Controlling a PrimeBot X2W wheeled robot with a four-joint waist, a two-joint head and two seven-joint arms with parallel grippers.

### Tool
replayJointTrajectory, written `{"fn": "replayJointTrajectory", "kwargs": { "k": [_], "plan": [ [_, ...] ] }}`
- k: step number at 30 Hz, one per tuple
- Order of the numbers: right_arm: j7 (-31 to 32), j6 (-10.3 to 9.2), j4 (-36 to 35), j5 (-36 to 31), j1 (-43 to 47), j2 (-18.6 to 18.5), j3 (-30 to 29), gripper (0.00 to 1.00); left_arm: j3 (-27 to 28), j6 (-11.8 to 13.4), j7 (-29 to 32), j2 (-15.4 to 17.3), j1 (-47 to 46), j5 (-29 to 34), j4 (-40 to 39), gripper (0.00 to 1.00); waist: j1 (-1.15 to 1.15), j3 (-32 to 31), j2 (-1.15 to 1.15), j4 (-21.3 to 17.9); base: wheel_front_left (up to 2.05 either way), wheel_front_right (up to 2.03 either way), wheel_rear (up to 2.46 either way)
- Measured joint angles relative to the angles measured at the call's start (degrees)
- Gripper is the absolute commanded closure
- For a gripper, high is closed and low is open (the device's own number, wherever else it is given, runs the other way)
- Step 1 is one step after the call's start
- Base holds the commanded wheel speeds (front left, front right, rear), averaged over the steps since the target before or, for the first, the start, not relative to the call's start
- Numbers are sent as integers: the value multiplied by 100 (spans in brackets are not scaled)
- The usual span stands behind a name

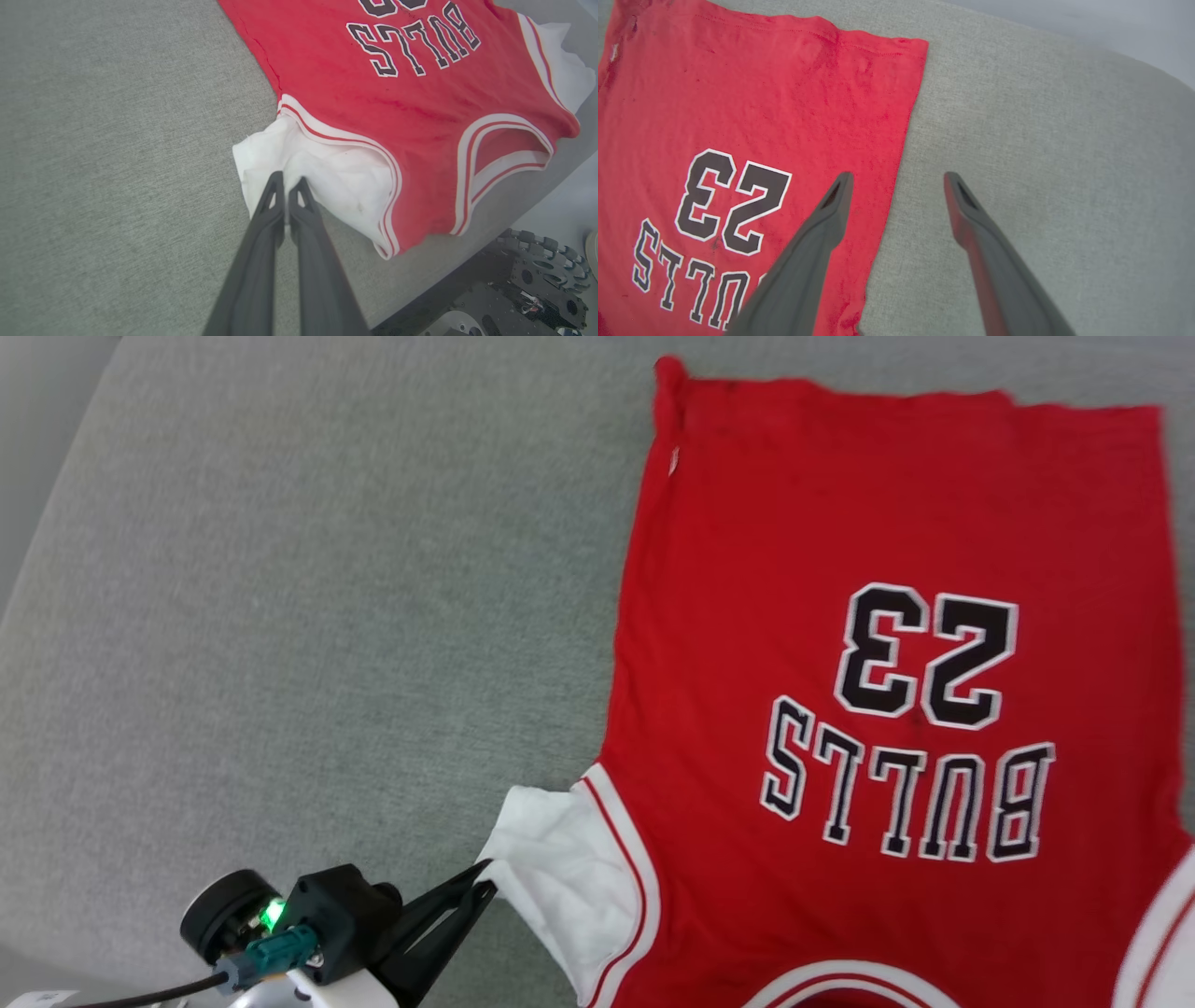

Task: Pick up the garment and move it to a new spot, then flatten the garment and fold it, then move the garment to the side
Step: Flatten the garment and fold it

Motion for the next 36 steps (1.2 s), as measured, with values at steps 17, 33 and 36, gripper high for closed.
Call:
{"fn": "replayJointTrajectory", "kwargs": {
  "k": [17, 33, 36],
  "plan": [
    [792, 0, 1451, -1816, -1950, -34, -589, 0, -269, -178, 20, -417, -633, 308, -326, 100, 0, 1452, 0, 1194, 0, 0, 0],
    [694, 0, 1473, -1697, -1444, -105, -461, 100, -287, -177, -63, -427, -738, 392, -51, 100, -1, 1277, 0, 1137, 0, 0, 0],
    [621, 0, 1533, -1560, -957, -121, -404, 100, -240, -88, -44, -400, -734, 380, 18, 100, -1, 961, 0, 1005, 0, 0, 0]
  ]
}}
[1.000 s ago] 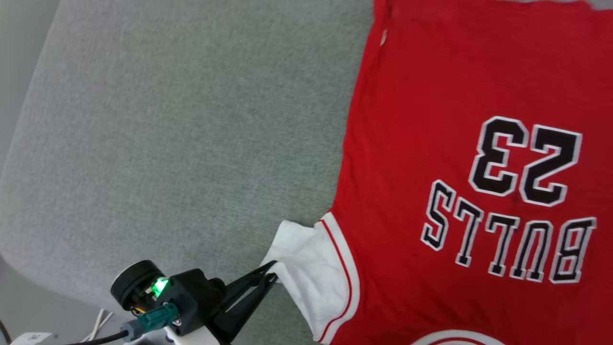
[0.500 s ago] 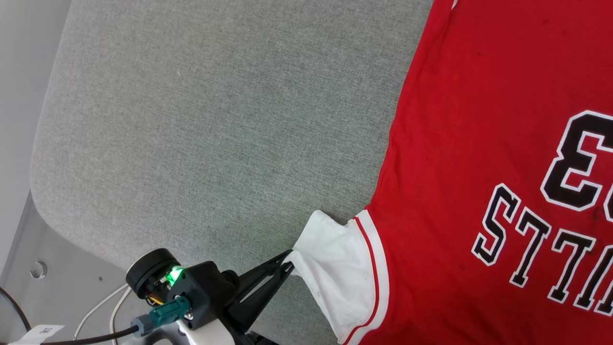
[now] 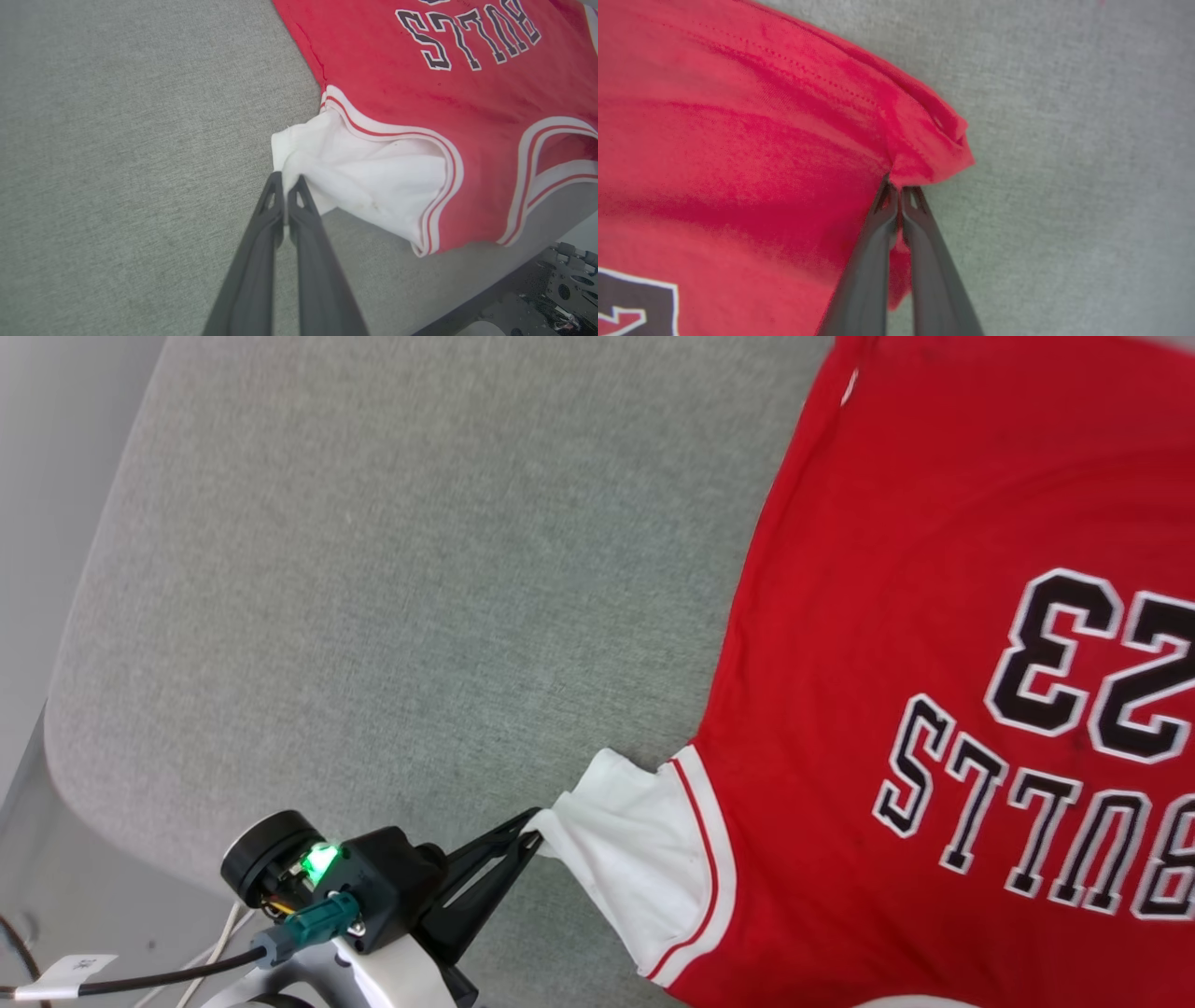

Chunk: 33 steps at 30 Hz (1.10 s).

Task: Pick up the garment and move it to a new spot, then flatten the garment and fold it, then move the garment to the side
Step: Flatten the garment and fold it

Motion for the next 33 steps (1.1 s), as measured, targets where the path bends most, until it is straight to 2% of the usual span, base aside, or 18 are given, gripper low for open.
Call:
{"fn": "replayJointTrajectory", "kwargs": {
  "k": [3, 5, 9, 16, 26, 33],
  "plan": [
    [-79, 0, -65, 94, 551, -215, 324, 100, 16, 52, 31, 26, 39, -53, 54, 100, 0, -278, 0, -149, 0, 0, 0],
    [-107, 0, -89, 271, 884, -247, 307, 100, 8, 82, 67, 54, 99, -58, 109, 100, 0, -471, 0, -266, 0, 0, 0],
    [-174, -1, -211, 717, 1413, 9, 97, 100, 8, 158, 93, 85, 249, -129, 208, 100, 0, -857, 0, -538, 0, 0, 0],
    [-366, 0, -848, 1203, 2722, 156, -45, 100, 51, 248, 83, 212, 442, -216, 417, 100, -1, -1491, 0, -1038, 0, 0, 0],
    [-665, -1, -1870, 1597, 4595, 748, -464, 100, 114, 498, -78, 180, 809, -397, 622, 100, -1, -2120, 0, -1721, 0, 0, 0],
    [-870, -1, -2035, 1584, 5571, 1087, -595, 100, 110, 517, -89, 178, 859, -456, 651, 100, -1, -2365, 0, -1930, 0, 0, 0]
  ]
}}
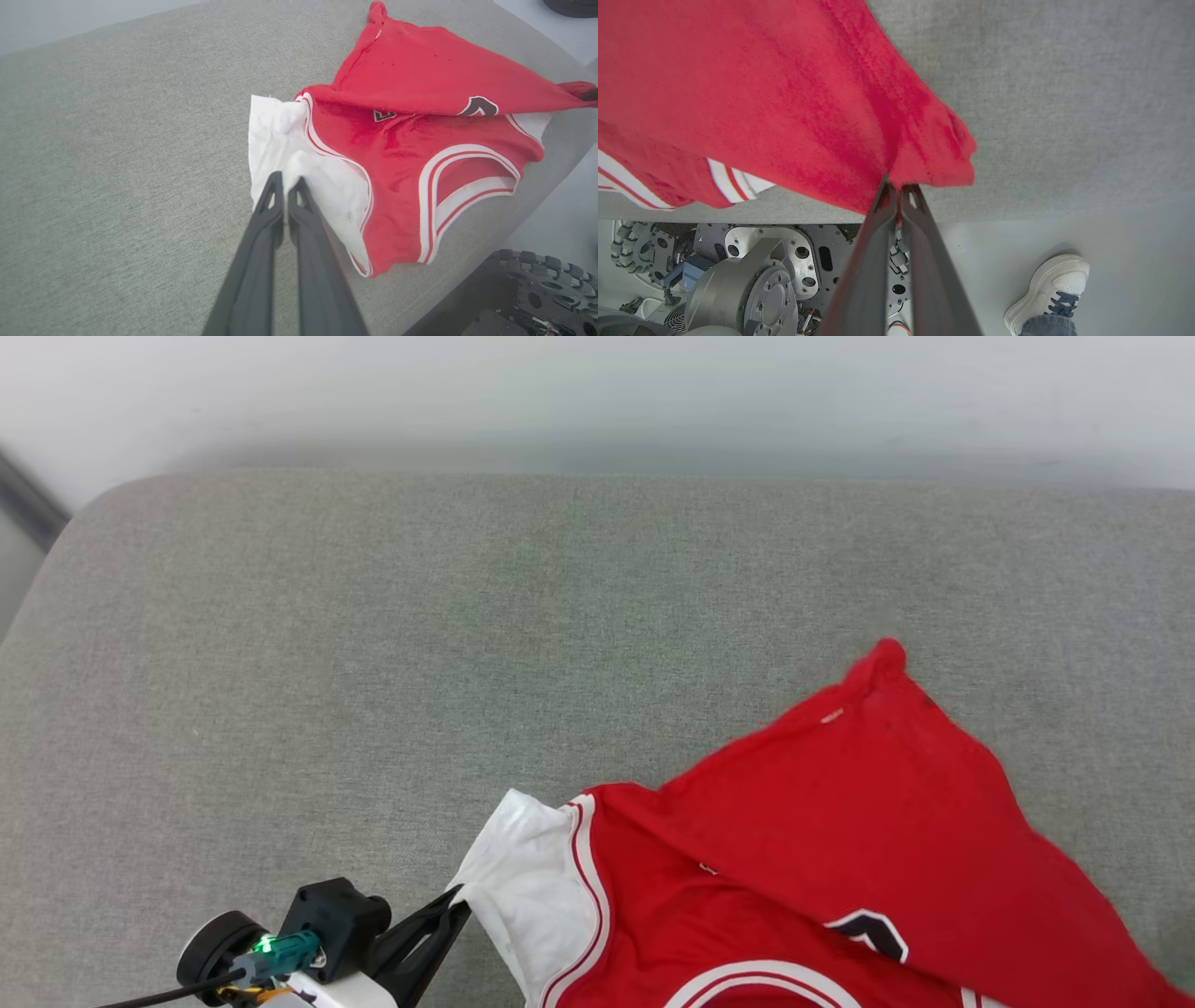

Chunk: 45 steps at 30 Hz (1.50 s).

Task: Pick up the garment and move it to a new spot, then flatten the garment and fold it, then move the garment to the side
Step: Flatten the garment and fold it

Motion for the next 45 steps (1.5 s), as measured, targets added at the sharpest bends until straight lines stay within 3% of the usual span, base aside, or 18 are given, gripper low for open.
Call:
{"fn": "replayJointTrajectory", "kwargs": {
  "k": [4, 5, 6, 14, 24, 34, 45],
  "plan": [
    [-218, 0, 125, -81, 237, 104, 97, 100, -10, -1, -16, 3, 5, -2, 11, 100, 0, -41, 0, -12, 0, 0, 0],
    [-258, 0, 162, -65, 243, 127, 113, 42, -23, -2, -15, -2, 5, -1, 8, 100, 0, -44, 0, -3, 0, 0, 0],
    [-308, 0, 187, -42, 243, 127, 133, 0, -36, -4, -11, -18, 5, -5, -1, 100, 0, -50, 0, 8, 0, 0, 0],
    [-387, 0, -46, 324, -114, -280, 266, 0, -55, -3, 21, 14, -15, 56, -102, 100, 0, -55, 0, 134, 0, 0, 0],
    [-75, 0, -480, 659, -1664, -576, 717, 0, -141, -20, 99, 8, -213, 214, -439, 100, 1, 249, 0, 453, 0, 0, 0],
    [252, 0, 332, 3, -3177, -681, 1567, 0, -299, -186, 102, -221, -645, 416, -531, 100, 2, 937, 0, 966, 0, 0, 0],
    [154, 1, 1302, -416, -3626, -906, 1870, 0, -481, -318, -41, -522, -849, 487, -288, 100, 2, 1442, 0, 1593, 0, 0, 0]
  ]
}}
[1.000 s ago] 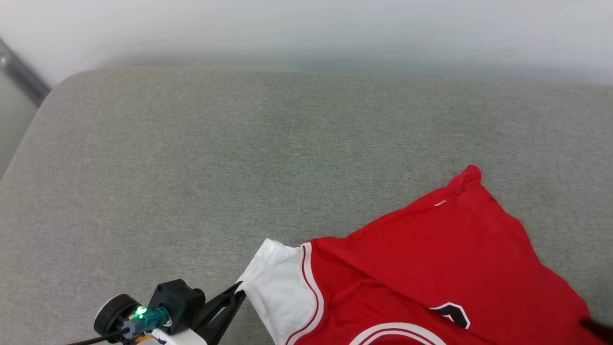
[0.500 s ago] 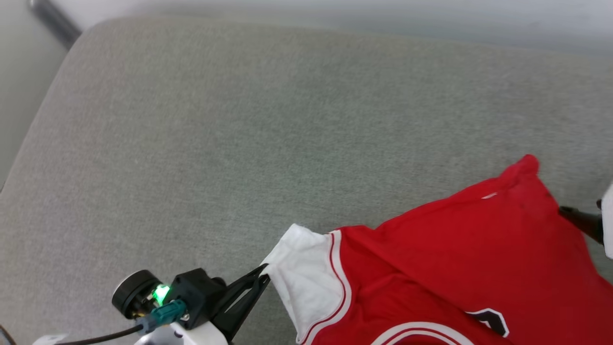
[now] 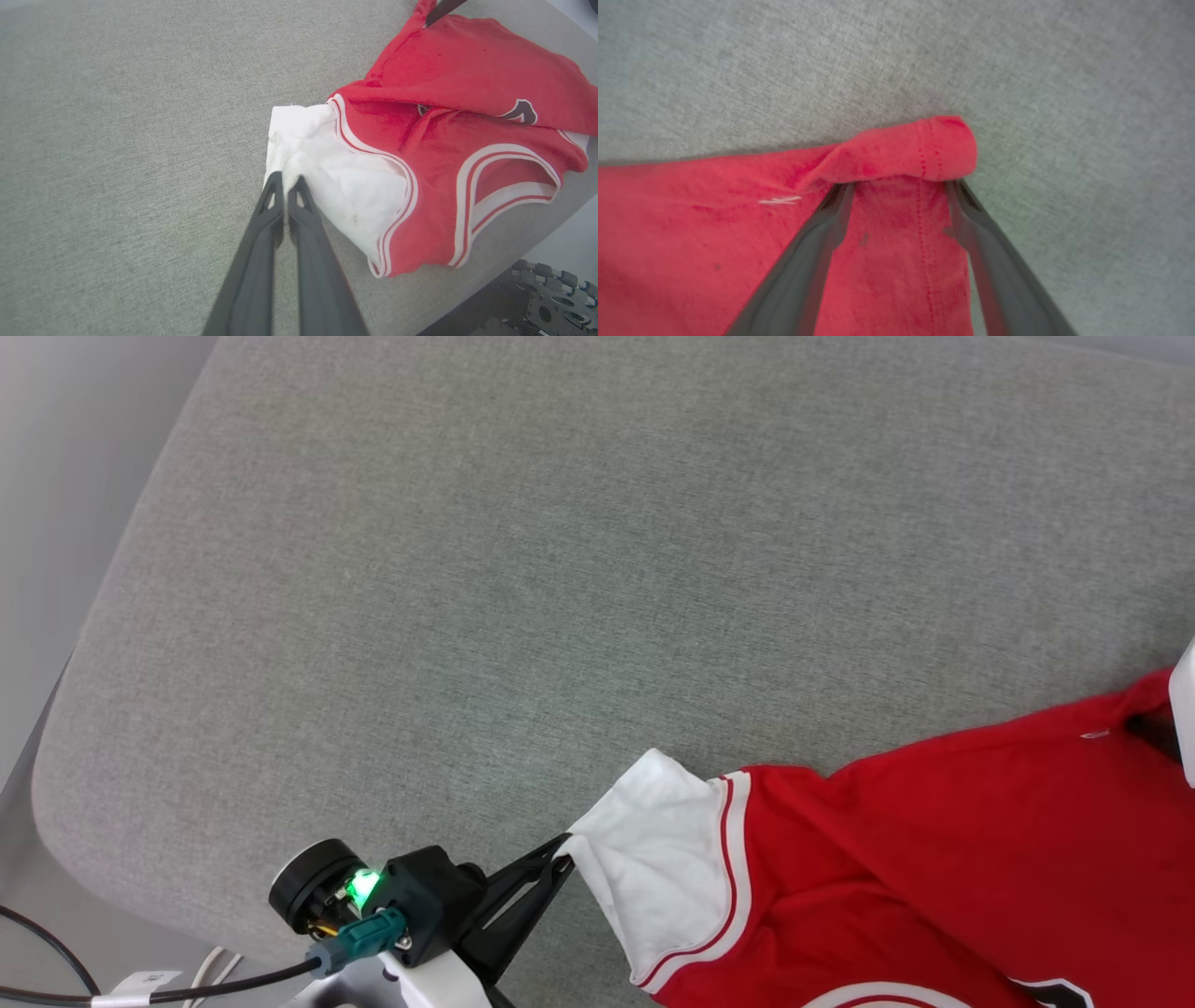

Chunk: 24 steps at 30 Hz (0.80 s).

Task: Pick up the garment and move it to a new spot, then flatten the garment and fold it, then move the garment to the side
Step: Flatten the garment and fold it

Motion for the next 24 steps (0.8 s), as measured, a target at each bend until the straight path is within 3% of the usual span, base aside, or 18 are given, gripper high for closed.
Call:
{"fn": "replayJointTrajectory", "kwargs": {
  "k": [3, 4, 5, 6, 15, 24],
  "plan": [
    [2, 0, 67, 1, 7, -79, 85, 0, -20, -14, -38, -44, -30, 8, 40, 100, 0, 55, 0, 95, 0, 0, 0],
    [1, 0, 93, -11, 13, -171, 176, 7, -21, -21, -58, -73, -70, 13, 63, 100, 0, 84, 0, 134, 0, 0, 0],
    [-13, 0, 100, -25, 13, -219, 216, 57, -21, -21, -62, -82, -82, 13, 73, 100, -1, 93, 0, 147, 0, 0, 0],
    [-47, 0, 119, -24, 16, -248, 241, 100, -24, -22, -81, -88, -83, 13, 88, 100, -1, 95, 0, 155, 0, 0, 0],
    [-706, 0, 530, 112, -20, -199, 235, 100, -4, -15, -126, -63, -108, 19, 172, 100, 0, -169, 0, 26, 0, 0, 0],
    [-1782, -1, 671, 599, -191, -131, 235, 100, 291, 191, -73, 255, -121, 21, -18, 100, 0, -822, 0, -339, 0, 0, 0]
  ]
}}
